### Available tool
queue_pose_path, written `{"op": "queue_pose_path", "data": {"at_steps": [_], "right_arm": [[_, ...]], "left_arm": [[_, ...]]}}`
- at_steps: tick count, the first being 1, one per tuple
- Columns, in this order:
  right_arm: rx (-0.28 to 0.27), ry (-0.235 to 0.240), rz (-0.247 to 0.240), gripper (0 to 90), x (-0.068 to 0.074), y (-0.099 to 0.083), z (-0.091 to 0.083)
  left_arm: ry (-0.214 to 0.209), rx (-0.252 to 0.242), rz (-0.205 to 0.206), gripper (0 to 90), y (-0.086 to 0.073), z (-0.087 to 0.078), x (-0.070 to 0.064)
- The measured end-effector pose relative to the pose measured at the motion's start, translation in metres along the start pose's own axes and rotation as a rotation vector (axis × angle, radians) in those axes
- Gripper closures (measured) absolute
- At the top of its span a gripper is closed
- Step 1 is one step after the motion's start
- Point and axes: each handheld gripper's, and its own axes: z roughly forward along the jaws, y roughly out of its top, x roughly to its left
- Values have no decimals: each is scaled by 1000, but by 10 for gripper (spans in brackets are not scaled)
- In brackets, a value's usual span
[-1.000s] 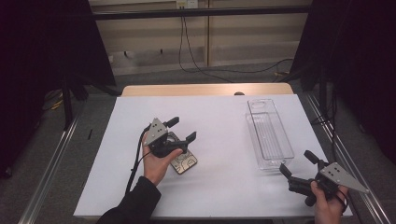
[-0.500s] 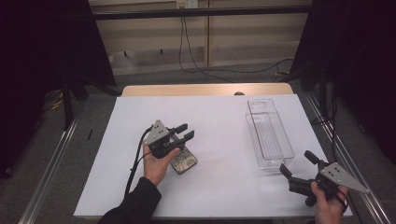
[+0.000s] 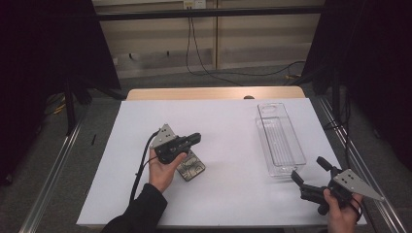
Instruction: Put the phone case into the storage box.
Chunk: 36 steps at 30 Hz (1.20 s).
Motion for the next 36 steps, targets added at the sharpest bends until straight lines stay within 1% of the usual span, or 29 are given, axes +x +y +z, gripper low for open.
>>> {"op": "queue_pose_path", "data": {"at_steps": [1, 3, 5, 6, 7, 9, 10, 11, 13, 14, 15, 16, 18, 20, 22, 23, 24, 26, 28, 29, 30, 34, 35, 36], "right_arm": [[0, 0, 0, 0, 0, 0, 0], [0, -1, -1, 0, 0, 0, 0], [0, 0, -2, 0, 0, 0, 0], [0, -1, -2, 0, 0, 0, 0], [0, -1, -2, 0, 0, 0, 0], [0, -1, -1, 0, 0, 0, 0], [0, -1, -1, 0, 0, 0, 0], [0, -1, -1, 0, 0, 0, 0], [1, 1, -2, 0, 0, 0, 0], [2, 1, -2, 0, 0, 0, 0], [1, 1, -2, 0, 0, 0, 0], [0, 2, -2, 0, 0, 0, 0], [0, 1, -2, 0, -1, 0, 0], [1, -1, -1, 0, -1, 0, 0], [1, -3, 1, 0, -1, 0, 0], [1, -2, 0, 0, -1, 0, 0], [0, -3, -3, 0, -1, 0, 0], [1, -1, -3, 0, -1, 0, 0], [1, 0, -3, 0, -1, 0, 0], [1, 0, -3, 0, -1, 0, 0], [0, -1, -2, 0, -1, 0, 0], [0, 0, -1, 0, -1, 0, 0], [-1, 1, 1, 0, -1, 0, 0], [-1, 1, 2, 0, -1, 0, 0]], "left_arm": [[-13, 1, -10, 895, 0, 0, 1], [-9, 14, -8, 900, 1, -1, 1], [-21, 17, -19, 900, 2, -1, 2], [-17, 20, -20, 900, 2, -1, 2], [-18, 33, -20, 900, 3, -2, 4], [-19, 50, -40, 900, 4, -3, 5], [-24, 67, -41, 900, 5, -3, 5], [-18, 80, -41, 900, 6, -2, 5], [-42, 108, -72, 900, 5, 0, 4], [-39, 126, -63, 900, 5, 1, 3], [-43, 159, -61, 900, 6, 3, 1], [-54, 192, -64, 900, 7, 5, 1], [-69, 224, -47, 900, 8, 8, 0], [-91, 271, -36, 900, 11, 11, -1], [-86, 297, -47, 900, 12, 13, -1], [-78, 322, -54, 900, 13, 15, -2], [-83, 329, -58, 900, 13, 16, -1], [-70, 348, -67, 900, 13, 18, 0], [-67, 361, -63, 900, 13, 19, 4], [-68, 370, -69, 900, 13, 20, 6], [-62, 387, -85, 900, 13, 20, 8], [-45, 431, -103, 900, 10, 24, 11], [-47, 451, -107, 900, 10, 26, 11], [-58, 479, -103, 900, 9, 29, 10]]}}
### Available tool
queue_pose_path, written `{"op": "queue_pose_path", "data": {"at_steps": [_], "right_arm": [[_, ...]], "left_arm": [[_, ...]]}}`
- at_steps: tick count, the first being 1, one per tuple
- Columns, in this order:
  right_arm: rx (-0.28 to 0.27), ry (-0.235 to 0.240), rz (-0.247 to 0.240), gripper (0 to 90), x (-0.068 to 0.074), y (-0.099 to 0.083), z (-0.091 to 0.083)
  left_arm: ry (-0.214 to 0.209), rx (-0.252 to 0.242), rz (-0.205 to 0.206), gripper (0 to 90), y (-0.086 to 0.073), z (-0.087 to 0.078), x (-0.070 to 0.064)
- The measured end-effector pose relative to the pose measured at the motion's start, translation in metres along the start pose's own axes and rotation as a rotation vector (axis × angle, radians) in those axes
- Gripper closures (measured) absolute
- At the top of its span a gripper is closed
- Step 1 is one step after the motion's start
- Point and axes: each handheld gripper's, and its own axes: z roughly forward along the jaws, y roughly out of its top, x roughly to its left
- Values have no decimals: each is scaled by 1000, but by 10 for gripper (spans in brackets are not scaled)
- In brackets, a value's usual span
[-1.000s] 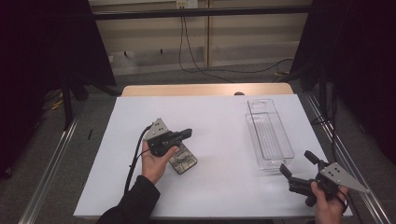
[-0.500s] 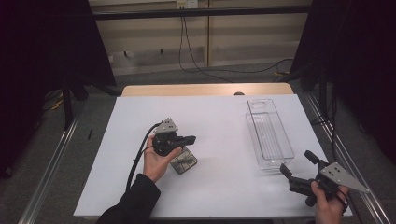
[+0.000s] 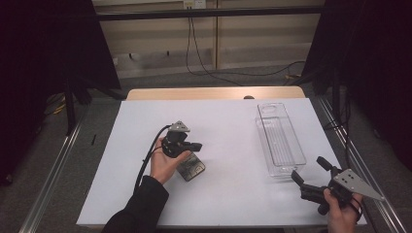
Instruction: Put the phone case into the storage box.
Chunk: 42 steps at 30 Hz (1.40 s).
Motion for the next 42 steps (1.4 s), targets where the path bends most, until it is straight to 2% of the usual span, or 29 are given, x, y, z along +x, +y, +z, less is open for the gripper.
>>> {"op": "queue_pose_path", "data": {"at_steps": [4, 5, 8, 12, 18, 21, 26, 33, 42], "right_arm": [[13, 3, -4, 0, 0, -1, 1], [14, 3, -4, 0, 0, -1, 1], [10, 5, -3, 0, 0, -1, 1], [9, 4, -2, 0, 0, -1, 1], [5, 3, -5, 0, 0, -1, 1], [5, 1, -8, 0, 0, 0, 0], [5, 2, -7, 0, 0, 0, 0], [4, -1, -7, 0, 0, 0, 0], [5, 1, -5, 0, 0, 0, 0]], "left_arm": [[1, 27, 0, 900, 1, 5, -3], [9, 45, 14, 900, 2, 6, -4], [7, 107, 11, 900, 3, 14, -6], [28, 151, 24, 900, 2, 23, -8], [6, 206, 29, 900, -1, 33, -12], [3, 207, 13, 900, -3, 36, -13], [18, 243, 44, 900, -7, 43, -16], [23, 246, 43, 900, -8, 43, -17], [6, 255, 35, 900, -11, 39, -17]]}}
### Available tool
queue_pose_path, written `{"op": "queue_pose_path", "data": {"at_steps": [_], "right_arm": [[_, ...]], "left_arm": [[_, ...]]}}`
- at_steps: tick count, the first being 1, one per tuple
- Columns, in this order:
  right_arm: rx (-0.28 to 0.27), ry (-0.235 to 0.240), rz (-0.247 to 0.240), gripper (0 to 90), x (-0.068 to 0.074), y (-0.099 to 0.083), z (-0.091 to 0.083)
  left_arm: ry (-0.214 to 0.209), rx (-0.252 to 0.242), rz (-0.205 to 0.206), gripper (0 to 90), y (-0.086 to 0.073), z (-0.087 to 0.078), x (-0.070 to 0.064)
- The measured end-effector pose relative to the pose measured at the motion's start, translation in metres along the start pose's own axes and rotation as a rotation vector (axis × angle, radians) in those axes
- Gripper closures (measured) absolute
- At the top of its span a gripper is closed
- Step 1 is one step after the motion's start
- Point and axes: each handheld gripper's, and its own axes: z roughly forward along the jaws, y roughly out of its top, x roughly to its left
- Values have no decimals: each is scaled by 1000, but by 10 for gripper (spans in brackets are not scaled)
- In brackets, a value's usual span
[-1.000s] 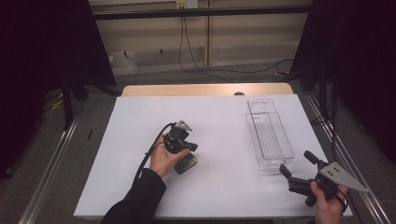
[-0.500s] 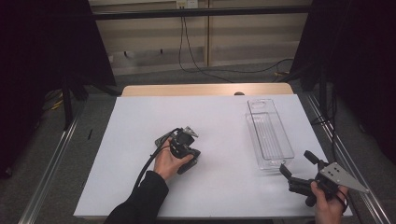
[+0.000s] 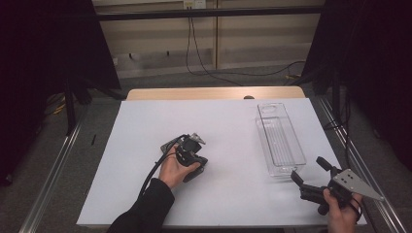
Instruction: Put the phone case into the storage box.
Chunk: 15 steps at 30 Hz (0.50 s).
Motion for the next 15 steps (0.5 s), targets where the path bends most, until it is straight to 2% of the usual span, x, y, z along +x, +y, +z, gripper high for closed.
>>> {"op": "queue_pose_path", "data": {"at_steps": [9, 10, 12, 15], "right_arm": [[-2, 0, 0, 0, 0, 0, -1], [-1, 1, 1, 0, 0, 0, -1], [-2, 1, 2, 0, 0, 0, -1], [-1, 2, -1, 0, 0, 0, -1]], "left_arm": [[-11, -2, -8, 900, -6, -3, -1], [-20, 1, -8, 900, -7, -4, -1], [-43, -8, -38, 900, -10, -6, 1], [-48, -13, -28, 900, -14, -8, 1]]}}
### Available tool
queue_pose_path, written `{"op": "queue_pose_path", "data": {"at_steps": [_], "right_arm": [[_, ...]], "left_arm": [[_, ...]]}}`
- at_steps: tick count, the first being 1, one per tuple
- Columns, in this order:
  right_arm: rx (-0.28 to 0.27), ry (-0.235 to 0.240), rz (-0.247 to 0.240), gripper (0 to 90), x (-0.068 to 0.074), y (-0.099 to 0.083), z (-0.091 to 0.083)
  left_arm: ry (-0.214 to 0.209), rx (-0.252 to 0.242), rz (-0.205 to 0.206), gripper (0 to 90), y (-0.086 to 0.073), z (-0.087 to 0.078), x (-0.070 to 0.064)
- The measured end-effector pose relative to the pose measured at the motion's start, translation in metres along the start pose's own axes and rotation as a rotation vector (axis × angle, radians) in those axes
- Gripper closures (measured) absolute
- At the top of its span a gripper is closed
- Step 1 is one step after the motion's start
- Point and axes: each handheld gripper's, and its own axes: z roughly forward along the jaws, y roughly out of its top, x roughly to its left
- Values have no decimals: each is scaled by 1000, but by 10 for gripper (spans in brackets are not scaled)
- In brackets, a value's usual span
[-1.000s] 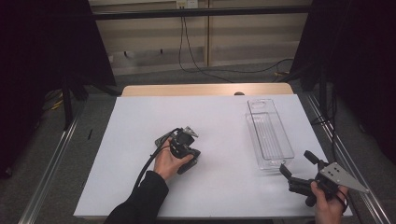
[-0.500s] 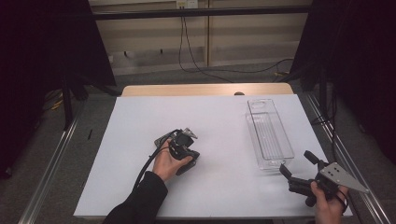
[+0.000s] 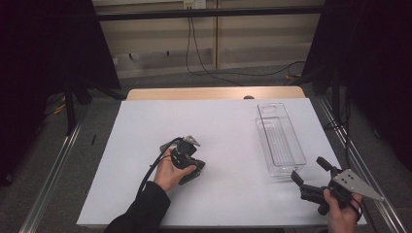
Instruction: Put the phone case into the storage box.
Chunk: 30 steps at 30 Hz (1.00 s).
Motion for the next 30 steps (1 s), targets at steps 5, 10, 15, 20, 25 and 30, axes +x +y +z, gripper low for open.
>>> {"op": "queue_pose_path", "data": {"at_steps": [5, 10, 15, 20, 25, 30], "right_arm": [[-1, -3, 1, 0, 0, 0, 0], [0, -4, 1, 0, 0, 0, 0], [-2, -7, -1, 0, -1, 0, -1], [-1, -6, -1, 0, 0, 0, -1], [0, -6, -2, 0, 0, 0, -1], [0, -6, -4, 0, -1, 0, -1]], "left_arm": [[-5, 0, 2, 900, -2, -1, 0], [-5, 7, 1, 900, -5, -4, -2], [-7, 12, -1, 900, -10, -8, -1], [-12, 7, -2, 900, -17, -12, -1], [-8, 2, -1, 900, -22, -15, -3], [-5, 7, 0, 900, -25, -18, -5]]}}
